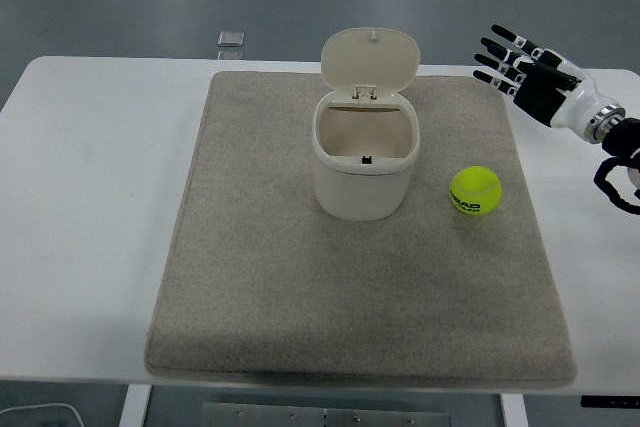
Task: Pick up the tennis ball and place it in the box.
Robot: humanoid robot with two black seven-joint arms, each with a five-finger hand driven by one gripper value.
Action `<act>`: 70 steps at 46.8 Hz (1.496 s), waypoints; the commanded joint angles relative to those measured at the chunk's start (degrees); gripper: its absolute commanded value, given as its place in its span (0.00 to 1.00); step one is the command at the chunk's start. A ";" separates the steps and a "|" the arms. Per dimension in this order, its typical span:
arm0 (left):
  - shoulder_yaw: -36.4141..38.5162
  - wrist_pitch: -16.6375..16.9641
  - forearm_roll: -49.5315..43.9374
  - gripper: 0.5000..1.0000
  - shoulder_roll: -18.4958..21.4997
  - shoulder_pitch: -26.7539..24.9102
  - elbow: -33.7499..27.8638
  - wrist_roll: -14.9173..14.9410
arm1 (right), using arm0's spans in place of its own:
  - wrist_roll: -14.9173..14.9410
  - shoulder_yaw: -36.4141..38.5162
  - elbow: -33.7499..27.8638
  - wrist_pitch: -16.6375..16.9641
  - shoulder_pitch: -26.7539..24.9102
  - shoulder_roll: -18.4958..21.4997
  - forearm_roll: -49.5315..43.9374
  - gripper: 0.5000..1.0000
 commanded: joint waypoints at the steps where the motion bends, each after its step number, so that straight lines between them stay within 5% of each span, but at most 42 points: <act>1: -0.06 0.00 -0.04 0.98 0.00 0.01 0.02 0.01 | 0.07 0.14 -0.16 0.07 0.49 -0.24 0.12 0.81; 39: -0.06 0.00 -0.04 0.98 0.00 0.01 0.02 0.01 | 0.33 -0.12 0.11 1.03 1.02 -1.03 -9.10 0.81; 49: -0.06 0.00 -0.04 0.98 0.00 0.01 0.11 0.01 | 0.77 0.05 1.42 3.67 1.72 -3.14 -18.15 0.81; 70: -0.06 0.00 -0.04 0.98 0.00 0.01 0.02 0.01 | 6.93 -0.65 11.80 3.76 4.27 -9.82 -49.52 0.81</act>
